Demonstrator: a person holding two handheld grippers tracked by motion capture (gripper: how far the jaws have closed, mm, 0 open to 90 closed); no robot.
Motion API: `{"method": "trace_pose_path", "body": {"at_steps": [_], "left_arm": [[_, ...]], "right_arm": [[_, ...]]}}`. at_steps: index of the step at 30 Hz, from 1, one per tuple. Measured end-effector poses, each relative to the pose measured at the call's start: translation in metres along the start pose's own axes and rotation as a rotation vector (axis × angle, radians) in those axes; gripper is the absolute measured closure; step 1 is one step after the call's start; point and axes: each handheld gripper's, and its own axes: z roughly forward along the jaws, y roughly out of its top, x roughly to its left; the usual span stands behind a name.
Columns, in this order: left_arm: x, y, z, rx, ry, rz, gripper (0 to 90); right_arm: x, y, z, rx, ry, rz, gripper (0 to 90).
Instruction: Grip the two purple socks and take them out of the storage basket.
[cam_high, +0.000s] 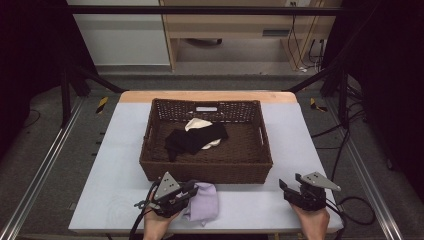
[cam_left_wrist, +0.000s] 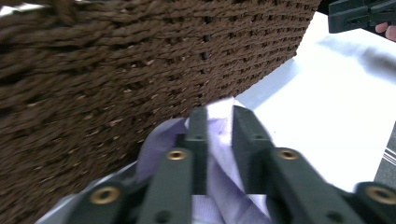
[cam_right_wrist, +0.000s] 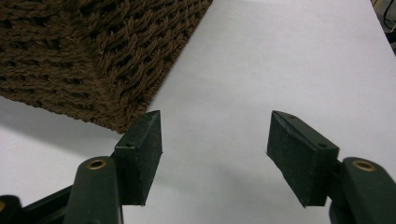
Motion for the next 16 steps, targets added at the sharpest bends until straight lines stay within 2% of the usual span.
{"method": "trace_pose_path", "body": {"at_steps": [1, 2, 3, 5, 6, 10, 11, 12, 16], "left_arm": [[0.000, 0.000, -0.003, -0.008, 0.014, 0.001, 60.4], [0.000, -0.001, -0.007, -0.014, 0.029, 0.000, 60.4], [0.003, -0.002, -0.015, -0.033, 0.071, -0.005, 52.8], [0.008, -0.005, -0.024, -0.048, 0.116, -0.022, 45.2], [0.008, -0.005, -0.024, -0.048, 0.116, -0.022, 43.4], [0.022, -0.017, -0.041, -0.061, 0.220, -0.063, 36.7], [0.022, -0.017, -0.041, -0.061, 0.220, -0.063, 35.8], [0.028, -0.023, -0.045, -0.052, 0.254, -0.068, 35.1], [0.037, -0.031, -0.048, -0.037, 0.296, -0.094, 33.6]], "right_arm": [[-0.001, 0.000, 0.000, -0.001, 0.000, -0.003, 35.5], [-0.001, 0.000, 0.000, -0.001, 0.000, -0.003, 35.5], [-0.001, 0.000, 0.000, -0.002, -0.002, -0.004, 35.5], [0.000, 0.000, -0.001, -0.002, -0.001, 0.000, 35.3], [0.000, 0.000, -0.001, -0.002, -0.001, 0.000, 35.3], [-0.002, 0.000, -0.001, -0.004, -0.005, 0.002, 34.7], [-0.002, 0.000, -0.001, -0.004, -0.005, 0.002, 34.7], [-0.002, 0.000, -0.001, -0.005, -0.004, 0.006, 34.4], [-0.003, -0.001, -0.002, -0.006, -0.004, 0.010, 34.0]]}}
